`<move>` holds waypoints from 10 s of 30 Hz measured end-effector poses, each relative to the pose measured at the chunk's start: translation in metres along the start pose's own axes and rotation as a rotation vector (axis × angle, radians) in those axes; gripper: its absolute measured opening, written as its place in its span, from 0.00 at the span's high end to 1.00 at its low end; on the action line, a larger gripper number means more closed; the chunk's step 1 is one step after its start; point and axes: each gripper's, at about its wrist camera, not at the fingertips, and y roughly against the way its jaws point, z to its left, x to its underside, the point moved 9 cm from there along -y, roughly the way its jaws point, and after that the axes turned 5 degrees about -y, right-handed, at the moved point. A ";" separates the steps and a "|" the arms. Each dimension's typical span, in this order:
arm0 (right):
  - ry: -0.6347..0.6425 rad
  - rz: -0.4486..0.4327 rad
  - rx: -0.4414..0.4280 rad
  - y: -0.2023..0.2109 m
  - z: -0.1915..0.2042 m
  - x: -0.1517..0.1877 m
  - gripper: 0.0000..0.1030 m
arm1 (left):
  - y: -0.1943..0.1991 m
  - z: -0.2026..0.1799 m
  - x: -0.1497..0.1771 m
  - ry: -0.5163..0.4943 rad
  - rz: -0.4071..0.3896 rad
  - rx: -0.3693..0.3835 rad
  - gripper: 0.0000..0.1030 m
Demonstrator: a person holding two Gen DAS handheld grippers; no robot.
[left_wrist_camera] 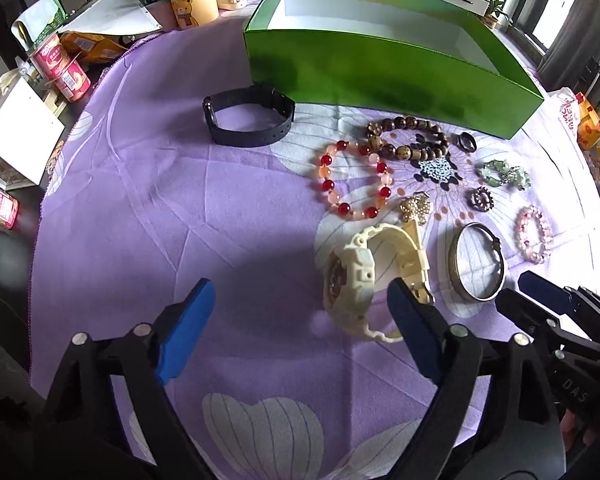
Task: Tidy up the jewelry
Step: 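Grasp the cream watch with the left tool while the right tool grasps the silver bangle, then carry the cream watch and silver bangle with both tools over the green box, then open both tools to drop the watch and bangle into the green box, then move both open tools back over the remaining jewelry, then grasp the gold flower charm with the left tool while the right tool grasps a silver ring, then carry the gold charm and silver ring with both tools over the green box, then open both tools to drop the charm and ring into the box, then move both open tools back over the bead bracelets, then grasp the red-orange bead bracelet with the left tool while the right tool grasps the pink bead bracelet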
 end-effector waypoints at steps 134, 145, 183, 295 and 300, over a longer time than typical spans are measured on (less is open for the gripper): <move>0.089 -0.197 -0.021 0.021 -0.033 -0.019 0.56 | -0.031 -0.080 -0.047 -0.162 -0.195 0.219 0.61; 0.114 -0.171 -0.035 0.000 -0.018 -0.029 0.56 | -0.028 -0.076 -0.048 -0.164 -0.220 0.209 0.80; 0.228 -0.352 -0.016 0.041 0.015 -0.081 0.80 | 0.023 -0.019 -0.062 -0.028 -0.279 0.260 0.80; 0.228 -0.218 0.069 -0.002 -0.034 -0.026 0.78 | -0.042 -0.010 -0.065 0.019 -0.136 0.080 0.59; 0.238 -0.222 0.081 -0.003 -0.034 -0.027 0.80 | -0.046 -0.014 -0.067 -0.041 -0.143 0.036 0.60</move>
